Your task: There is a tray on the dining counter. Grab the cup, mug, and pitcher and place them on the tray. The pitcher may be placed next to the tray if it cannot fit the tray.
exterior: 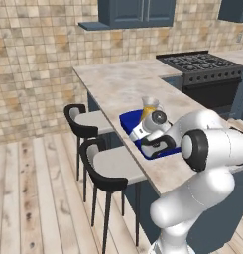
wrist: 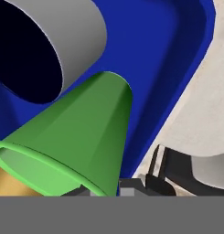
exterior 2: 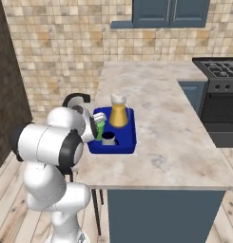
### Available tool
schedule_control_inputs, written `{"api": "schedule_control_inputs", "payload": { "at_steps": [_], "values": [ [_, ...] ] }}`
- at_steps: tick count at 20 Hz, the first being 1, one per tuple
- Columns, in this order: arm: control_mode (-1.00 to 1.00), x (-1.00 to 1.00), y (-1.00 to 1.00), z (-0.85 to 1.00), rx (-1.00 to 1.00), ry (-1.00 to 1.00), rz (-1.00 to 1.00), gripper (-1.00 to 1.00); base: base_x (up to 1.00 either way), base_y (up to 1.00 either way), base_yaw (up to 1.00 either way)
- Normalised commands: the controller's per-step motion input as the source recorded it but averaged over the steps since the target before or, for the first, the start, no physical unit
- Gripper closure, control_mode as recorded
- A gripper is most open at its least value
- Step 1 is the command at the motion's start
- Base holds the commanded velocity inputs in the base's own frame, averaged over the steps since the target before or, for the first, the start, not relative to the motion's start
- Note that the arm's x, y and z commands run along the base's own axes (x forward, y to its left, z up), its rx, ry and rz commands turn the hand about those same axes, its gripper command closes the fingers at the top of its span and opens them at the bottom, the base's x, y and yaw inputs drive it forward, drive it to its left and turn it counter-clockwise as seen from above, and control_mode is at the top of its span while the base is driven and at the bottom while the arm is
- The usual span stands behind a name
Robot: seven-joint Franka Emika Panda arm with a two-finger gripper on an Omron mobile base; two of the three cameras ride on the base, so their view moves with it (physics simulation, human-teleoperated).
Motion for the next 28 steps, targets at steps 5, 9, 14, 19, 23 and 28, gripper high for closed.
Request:
{"api": "schedule_control_inputs", "payload": {
  "at_steps": [5,9,14,19,23,28],
  "values": [
    [-1.0,0.12,0.0,-0.16,0.0,0.0,0.0,1.0,0.0,0.0,0.0],
    [-1.0,0.14,0.0,-0.18,0.0,0.0,0.0,1.0,0.0,0.0,0.0],
    [-1.0,0.17,0.0,-0.22,0.0,0.0,0.0,1.0,0.0,0.0,0.0],
    [-1.0,0.13,0.0,-0.25,0.0,0.0,0.0,1.0,0.0,0.0,0.0],
    [-1.0,0.1,0.0,-0.23,0.0,0.0,0.0,1.0,0.0,0.0,0.0],
    [-1.0,0.04,0.0,-0.24,0.0,0.0,0.0,1.0,0.0,0.0,0.0]
  ]
}}
